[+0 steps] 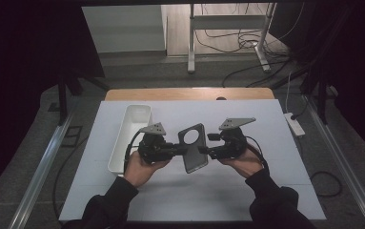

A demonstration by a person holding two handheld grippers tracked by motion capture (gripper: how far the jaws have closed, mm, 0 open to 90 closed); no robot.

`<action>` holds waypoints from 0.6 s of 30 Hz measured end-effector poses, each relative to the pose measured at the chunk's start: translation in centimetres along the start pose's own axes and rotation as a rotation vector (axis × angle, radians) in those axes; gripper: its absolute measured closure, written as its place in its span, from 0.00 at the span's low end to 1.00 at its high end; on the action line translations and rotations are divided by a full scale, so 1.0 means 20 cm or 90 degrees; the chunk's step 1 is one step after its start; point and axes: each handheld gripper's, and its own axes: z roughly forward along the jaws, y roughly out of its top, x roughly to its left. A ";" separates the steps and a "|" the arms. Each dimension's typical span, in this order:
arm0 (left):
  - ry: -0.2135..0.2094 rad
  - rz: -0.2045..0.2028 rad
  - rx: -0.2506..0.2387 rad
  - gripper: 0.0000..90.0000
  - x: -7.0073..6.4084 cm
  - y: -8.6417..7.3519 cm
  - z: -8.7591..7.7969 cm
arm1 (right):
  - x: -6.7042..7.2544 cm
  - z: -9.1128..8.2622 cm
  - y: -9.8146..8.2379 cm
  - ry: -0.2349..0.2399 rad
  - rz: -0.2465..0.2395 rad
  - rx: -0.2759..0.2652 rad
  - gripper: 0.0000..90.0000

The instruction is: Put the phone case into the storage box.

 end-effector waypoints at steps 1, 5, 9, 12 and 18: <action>-0.004 0.002 -0.001 0.89 0.00 0.00 0.00 | 0.00 0.00 0.00 0.008 0.001 0.002 0.41; -0.010 0.010 0.000 0.89 -0.01 0.01 0.01 | 0.00 0.02 0.00 0.031 0.000 0.004 0.47; -0.009 0.007 0.002 0.89 -0.01 0.01 0.01 | 0.01 0.02 0.00 0.041 -0.006 0.004 0.60; 0.001 0.005 0.004 0.89 0.00 0.00 0.02 | 0.02 0.01 0.00 0.036 -0.018 0.007 0.68; 0.026 -0.017 -0.005 0.89 0.05 -0.01 0.01 | 0.02 -0.03 0.00 0.061 -0.038 0.008 0.89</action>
